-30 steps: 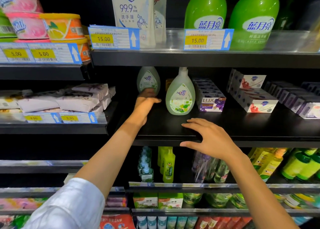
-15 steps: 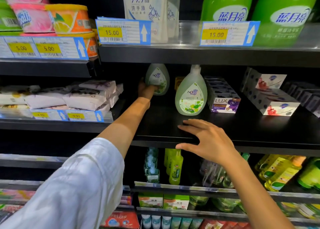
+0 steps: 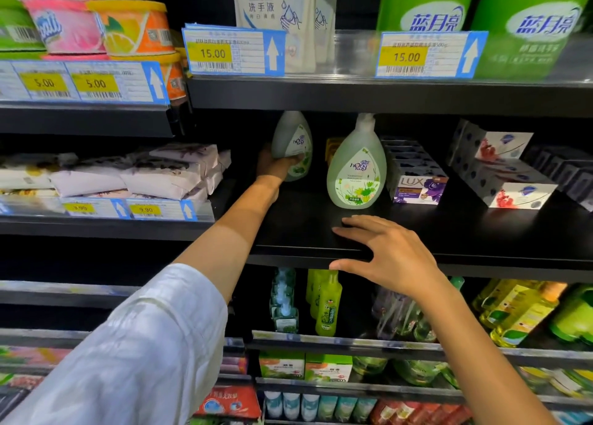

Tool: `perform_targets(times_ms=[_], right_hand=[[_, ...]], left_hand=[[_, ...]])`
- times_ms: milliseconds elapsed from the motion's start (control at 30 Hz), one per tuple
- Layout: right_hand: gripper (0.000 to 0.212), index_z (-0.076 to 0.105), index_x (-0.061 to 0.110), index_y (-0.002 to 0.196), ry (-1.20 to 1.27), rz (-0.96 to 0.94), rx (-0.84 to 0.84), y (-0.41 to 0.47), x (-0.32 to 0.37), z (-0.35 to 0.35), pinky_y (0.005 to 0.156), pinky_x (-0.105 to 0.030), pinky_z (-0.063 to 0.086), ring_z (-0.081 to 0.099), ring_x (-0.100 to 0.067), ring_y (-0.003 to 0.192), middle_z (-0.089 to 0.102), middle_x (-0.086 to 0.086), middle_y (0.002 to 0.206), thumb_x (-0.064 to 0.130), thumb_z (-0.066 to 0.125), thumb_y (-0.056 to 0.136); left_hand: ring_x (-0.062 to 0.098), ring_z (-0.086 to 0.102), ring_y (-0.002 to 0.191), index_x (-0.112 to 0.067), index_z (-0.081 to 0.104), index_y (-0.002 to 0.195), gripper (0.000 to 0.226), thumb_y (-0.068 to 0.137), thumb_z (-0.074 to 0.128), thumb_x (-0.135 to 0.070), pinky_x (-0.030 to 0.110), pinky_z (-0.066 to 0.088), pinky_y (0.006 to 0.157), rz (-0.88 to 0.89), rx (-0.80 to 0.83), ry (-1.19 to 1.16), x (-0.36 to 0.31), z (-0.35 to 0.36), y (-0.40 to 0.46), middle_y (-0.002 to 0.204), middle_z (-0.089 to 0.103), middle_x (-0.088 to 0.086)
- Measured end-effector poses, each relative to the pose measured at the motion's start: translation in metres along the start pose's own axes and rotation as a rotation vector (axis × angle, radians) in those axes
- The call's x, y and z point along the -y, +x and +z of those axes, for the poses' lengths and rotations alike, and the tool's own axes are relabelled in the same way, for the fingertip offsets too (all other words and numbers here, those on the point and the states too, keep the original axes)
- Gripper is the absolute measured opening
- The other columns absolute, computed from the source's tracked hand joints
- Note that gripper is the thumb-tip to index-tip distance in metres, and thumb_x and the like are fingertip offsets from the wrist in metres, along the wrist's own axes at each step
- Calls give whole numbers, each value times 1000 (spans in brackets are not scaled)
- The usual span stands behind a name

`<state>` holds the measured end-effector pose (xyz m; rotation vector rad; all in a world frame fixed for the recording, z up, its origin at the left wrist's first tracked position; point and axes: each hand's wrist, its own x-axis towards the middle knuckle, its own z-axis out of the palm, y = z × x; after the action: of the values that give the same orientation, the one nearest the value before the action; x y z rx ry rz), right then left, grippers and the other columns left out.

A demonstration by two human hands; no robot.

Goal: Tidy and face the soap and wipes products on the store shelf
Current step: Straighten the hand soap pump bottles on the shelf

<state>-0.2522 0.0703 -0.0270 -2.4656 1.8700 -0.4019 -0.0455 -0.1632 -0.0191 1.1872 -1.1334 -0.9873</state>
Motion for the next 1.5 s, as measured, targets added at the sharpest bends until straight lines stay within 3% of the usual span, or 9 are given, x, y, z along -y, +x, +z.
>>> perform_targets(times_ms=[200,367,533,700,800,1000,1167,1367,1500], right_hand=[[86,44,52,152,-3,7,12,-1,3,-2,121,-36,31,29,-4,153,36,26,162,95,43,76],[81,46,52,150,53,0,6,-4,6,-4,120,-40,38,35,-5,150,43,23,159,91,43,79],[77,46,55,147,585,101,-131,2,1,-6,116,-46,45,56,-6,134,64,21,138,91,51,79],[63,53,30,148,1151,102,-256,13,19,-10,109,-38,53,69,-10,119,77,4,119,49,67,90],[50,57,21,146,1287,134,-223,22,30,-13,98,-36,60,73,-16,114,79,1,116,29,70,98],[42,68,15,133,1472,192,-252,31,33,-11,90,-42,64,76,-28,109,79,-9,115,18,77,92],[47,67,15,133,1503,227,-332,31,35,-8,92,-41,63,76,-26,107,79,-8,114,12,81,89],[50,65,20,130,1564,230,-464,29,40,-6,80,-28,63,76,-20,107,79,-3,114,3,82,86],[48,64,21,130,1498,185,-486,31,42,-2,91,-36,63,75,-19,111,78,-2,119,5,81,88]], left_hand=[[16,72,94,-6,67,127,57,76,91,-7,16,57,65,-3,52,-87,-12,-17,-48,109,74,4],[20,78,94,-4,71,119,46,78,91,-12,33,63,85,-99,68,-227,-23,-38,-99,105,80,9],[20,76,107,-12,72,125,42,86,85,-20,37,60,93,-80,225,-297,-30,-58,-147,114,79,4],[25,72,117,-11,68,131,40,93,77,-19,40,58,98,-63,362,-364,-39,-56,-172,124,76,7],[29,71,119,-8,66,134,46,92,77,-22,47,54,105,-50,415,-349,-34,-48,-181,127,74,11],[26,73,114,-11,68,130,52,86,82,-33,49,55,105,-31,385,-267,-33,-43,-184,122,76,8],[21,74,108,-22,63,126,69,69,93,-48,48,62,93,37,183,-176,-25,-36,-180,119,72,8],[19,76,101,-20,66,120,46,83,88,-34,34,64,78,60,130,-144,-23,-32,-183,113,74,8],[20,77,103,-17,70,125,41,89,83,-30,40,64,87,32,159,-187,-21,-33,-182,113,78,5]])
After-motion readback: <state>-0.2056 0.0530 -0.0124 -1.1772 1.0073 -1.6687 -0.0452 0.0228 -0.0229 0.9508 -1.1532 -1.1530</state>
